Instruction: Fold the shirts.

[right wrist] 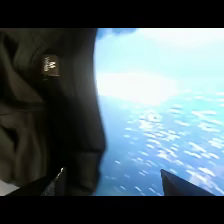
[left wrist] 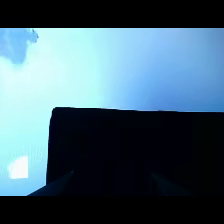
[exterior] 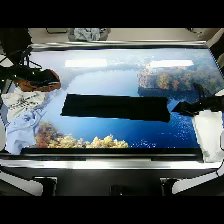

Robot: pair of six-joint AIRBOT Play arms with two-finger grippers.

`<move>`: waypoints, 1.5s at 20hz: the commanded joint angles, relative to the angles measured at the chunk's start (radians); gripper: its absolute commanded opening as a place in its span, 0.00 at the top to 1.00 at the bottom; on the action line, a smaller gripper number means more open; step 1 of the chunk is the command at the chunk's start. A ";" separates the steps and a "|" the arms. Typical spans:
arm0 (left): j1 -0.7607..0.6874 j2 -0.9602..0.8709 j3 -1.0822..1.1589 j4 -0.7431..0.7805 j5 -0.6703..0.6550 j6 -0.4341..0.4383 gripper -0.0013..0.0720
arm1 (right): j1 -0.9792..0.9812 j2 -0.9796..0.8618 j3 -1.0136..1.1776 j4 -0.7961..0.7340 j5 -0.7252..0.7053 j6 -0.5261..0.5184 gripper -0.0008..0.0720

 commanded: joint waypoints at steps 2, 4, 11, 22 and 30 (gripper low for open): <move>-0.063 0.068 0.004 0.000 -0.016 0.001 0.23 | 0.003 -0.126 0.001 0.237 0.053 -0.005 0.02; -0.092 0.075 0.004 0.000 -0.017 0.000 0.23 | 0.032 -0.147 0.001 0.243 0.051 -0.005 0.02; -0.172 0.068 0.003 0.000 -0.017 0.001 0.23 | 0.162 -0.143 0.001 0.328 0.038 -0.042 0.48; -0.467 -0.122 -0.141 -0.255 0.111 0.027 0.95 | 0.183 0.237 0.008 0.051 0.042 0.074 0.93; -0.710 -0.275 -0.134 -0.465 0.336 0.026 0.95 | 0.183 0.524 0.008 -0.093 0.162 0.131 0.93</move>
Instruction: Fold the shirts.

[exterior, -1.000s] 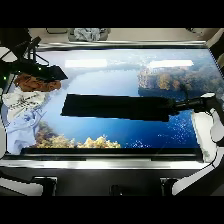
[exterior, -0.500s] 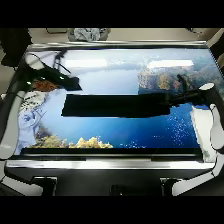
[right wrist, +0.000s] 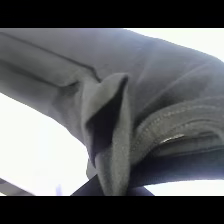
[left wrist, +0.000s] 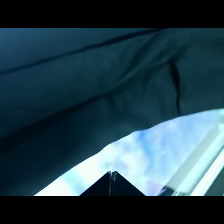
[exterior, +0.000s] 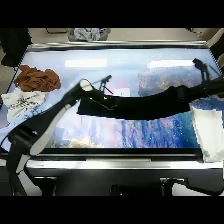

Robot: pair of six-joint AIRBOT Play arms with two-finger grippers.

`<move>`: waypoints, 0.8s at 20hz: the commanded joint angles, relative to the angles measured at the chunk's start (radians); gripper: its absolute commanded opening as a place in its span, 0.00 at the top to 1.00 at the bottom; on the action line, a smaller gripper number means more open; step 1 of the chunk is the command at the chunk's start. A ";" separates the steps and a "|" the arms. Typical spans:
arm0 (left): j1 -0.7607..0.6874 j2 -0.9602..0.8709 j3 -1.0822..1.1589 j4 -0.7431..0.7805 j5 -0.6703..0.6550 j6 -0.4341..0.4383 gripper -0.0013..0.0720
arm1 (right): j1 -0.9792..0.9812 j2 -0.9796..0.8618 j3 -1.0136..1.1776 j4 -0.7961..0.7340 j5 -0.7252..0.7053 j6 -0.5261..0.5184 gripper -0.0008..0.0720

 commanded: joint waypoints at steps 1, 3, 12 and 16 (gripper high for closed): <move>-0.089 -0.068 0.008 -0.121 0.087 0.000 0.95 | 0.000 0.127 0.001 -0.055 0.084 0.021 0.93; -0.114 -0.111 0.029 -0.195 0.094 0.000 0.95 | 0.000 0.190 0.001 -0.056 0.134 0.032 0.93; -0.267 -0.211 0.073 -0.415 0.158 0.001 0.95 | 0.000 0.340 0.001 -0.084 0.218 0.065 0.93; -0.231 -0.200 0.073 -0.395 0.159 0.032 0.95 | 0.000 0.305 0.001 -0.082 0.183 0.080 0.93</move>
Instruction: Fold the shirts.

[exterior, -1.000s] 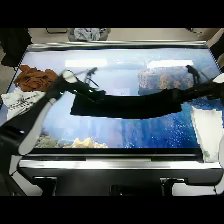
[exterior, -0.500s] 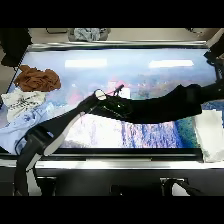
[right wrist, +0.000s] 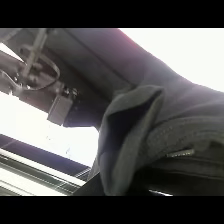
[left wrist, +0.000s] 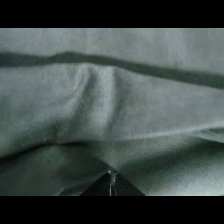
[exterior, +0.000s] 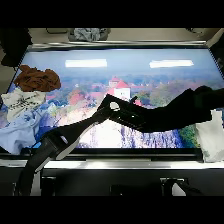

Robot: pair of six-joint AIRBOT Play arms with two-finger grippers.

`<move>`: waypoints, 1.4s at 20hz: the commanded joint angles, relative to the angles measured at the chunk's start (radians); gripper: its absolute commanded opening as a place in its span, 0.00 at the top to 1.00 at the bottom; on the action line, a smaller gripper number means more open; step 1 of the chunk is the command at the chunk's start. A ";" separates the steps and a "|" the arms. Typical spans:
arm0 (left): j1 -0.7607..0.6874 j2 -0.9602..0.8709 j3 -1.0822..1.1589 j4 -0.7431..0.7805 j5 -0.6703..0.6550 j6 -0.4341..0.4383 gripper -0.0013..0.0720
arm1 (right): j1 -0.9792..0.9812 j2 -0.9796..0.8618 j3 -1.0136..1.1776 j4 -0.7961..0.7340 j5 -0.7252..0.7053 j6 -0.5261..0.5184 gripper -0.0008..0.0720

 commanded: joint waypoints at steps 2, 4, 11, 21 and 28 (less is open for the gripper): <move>0.097 0.065 0.002 0.145 -0.034 0.003 0.96 | 0.000 -0.063 0.000 0.034 -0.037 0.021 0.93; 0.202 0.159 0.002 0.307 -0.095 -0.001 0.96 | 0.027 -0.115 0.001 0.083 -0.083 0.033 0.93; 0.553 0.508 0.002 0.436 -0.228 0.059 0.95 | 0.359 -0.315 0.001 0.186 -0.340 0.110 0.93; 0.593 0.667 -0.002 0.436 -0.266 0.076 0.95 | 0.606 -0.673 0.001 0.526 -0.738 0.171 0.83; 0.583 0.667 -0.003 0.505 -0.281 0.076 0.95 | 0.469 -0.602 0.001 0.513 -0.679 0.013 0.04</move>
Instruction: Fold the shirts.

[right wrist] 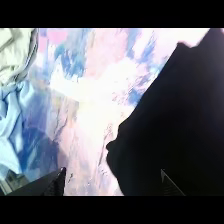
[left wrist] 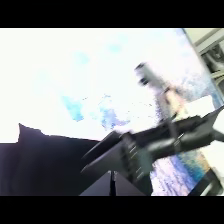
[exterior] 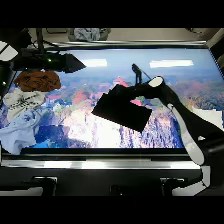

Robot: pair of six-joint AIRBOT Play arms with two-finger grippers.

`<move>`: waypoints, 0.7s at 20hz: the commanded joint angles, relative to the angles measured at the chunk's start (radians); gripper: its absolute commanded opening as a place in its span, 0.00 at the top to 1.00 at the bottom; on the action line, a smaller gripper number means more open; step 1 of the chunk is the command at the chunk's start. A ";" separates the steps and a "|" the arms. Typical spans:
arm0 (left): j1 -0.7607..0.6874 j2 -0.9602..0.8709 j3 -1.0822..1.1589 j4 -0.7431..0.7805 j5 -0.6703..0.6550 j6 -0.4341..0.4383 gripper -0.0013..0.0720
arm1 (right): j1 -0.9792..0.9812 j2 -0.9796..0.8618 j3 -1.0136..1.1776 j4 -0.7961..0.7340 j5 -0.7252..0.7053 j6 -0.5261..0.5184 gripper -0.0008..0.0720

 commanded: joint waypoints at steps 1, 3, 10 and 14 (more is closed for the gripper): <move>0.008 0.002 0.000 0.069 -0.017 0.000 0.95 | -0.133 0.069 0.001 -0.135 0.117 -0.033 0.04; 0.027 0.002 0.000 0.108 -0.029 0.000 0.95 | -0.252 0.132 -0.001 -0.407 0.296 0.034 0.05; 0.074 0.002 0.000 0.127 -0.048 0.000 0.95 | -0.398 0.225 -0.401 -0.437 0.278 0.058 0.08; 0.074 0.002 0.000 0.127 -0.068 0.000 0.95 | -0.383 0.220 -0.615 -0.085 0.080 -0.047 0.08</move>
